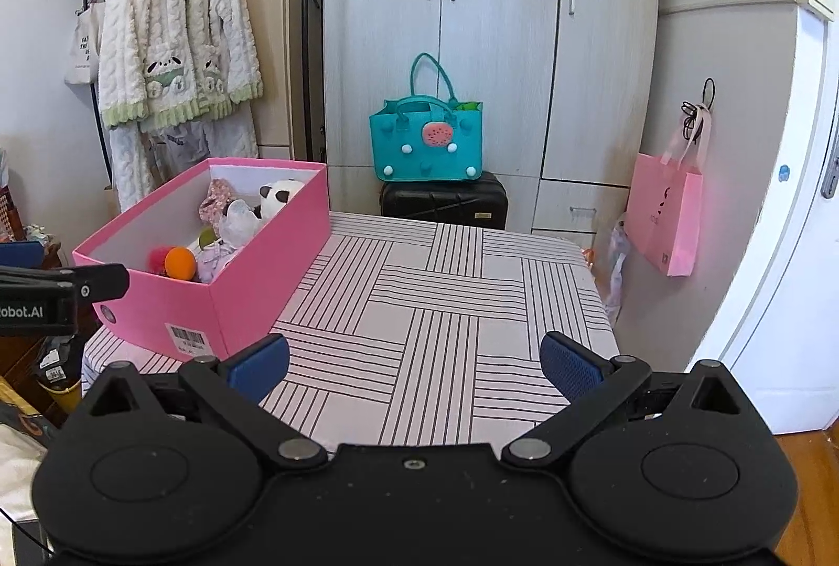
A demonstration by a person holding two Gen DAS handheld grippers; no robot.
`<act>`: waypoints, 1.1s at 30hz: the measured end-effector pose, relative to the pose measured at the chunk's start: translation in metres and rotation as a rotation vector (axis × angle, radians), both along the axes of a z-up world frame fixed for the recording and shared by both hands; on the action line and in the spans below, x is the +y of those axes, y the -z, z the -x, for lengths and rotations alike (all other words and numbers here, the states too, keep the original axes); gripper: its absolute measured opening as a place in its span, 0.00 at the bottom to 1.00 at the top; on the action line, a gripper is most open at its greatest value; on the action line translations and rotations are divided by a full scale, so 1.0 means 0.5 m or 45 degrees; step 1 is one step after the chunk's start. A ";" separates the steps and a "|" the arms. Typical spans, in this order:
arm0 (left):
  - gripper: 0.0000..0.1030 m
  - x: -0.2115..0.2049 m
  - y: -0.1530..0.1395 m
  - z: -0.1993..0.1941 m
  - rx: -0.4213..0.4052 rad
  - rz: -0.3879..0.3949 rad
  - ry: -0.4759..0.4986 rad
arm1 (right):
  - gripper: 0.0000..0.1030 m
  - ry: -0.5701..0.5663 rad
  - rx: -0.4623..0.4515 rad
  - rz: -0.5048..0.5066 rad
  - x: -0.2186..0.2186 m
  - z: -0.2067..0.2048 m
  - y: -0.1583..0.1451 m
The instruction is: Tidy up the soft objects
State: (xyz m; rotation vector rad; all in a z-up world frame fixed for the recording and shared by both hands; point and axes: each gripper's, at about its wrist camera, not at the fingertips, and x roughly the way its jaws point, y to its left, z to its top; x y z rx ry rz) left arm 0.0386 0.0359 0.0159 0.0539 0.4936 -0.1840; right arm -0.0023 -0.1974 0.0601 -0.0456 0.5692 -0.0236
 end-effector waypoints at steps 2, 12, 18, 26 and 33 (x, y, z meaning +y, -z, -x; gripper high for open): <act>1.00 0.000 0.000 0.001 -0.002 -0.003 -0.001 | 1.00 0.002 0.000 -0.005 -0.003 0.000 0.000; 1.00 -0.005 -0.002 0.002 -0.015 -0.025 -0.001 | 1.00 0.000 0.004 -0.005 -0.008 0.000 0.006; 1.00 -0.006 -0.003 0.007 -0.021 -0.023 0.008 | 1.00 0.002 0.008 -0.012 -0.009 0.000 0.008; 1.00 -0.007 -0.002 0.009 -0.035 -0.039 0.008 | 1.00 -0.003 0.010 -0.016 -0.010 -0.001 0.011; 1.00 -0.007 -0.004 0.011 -0.042 -0.048 0.013 | 1.00 -0.009 0.011 -0.019 -0.014 -0.001 0.012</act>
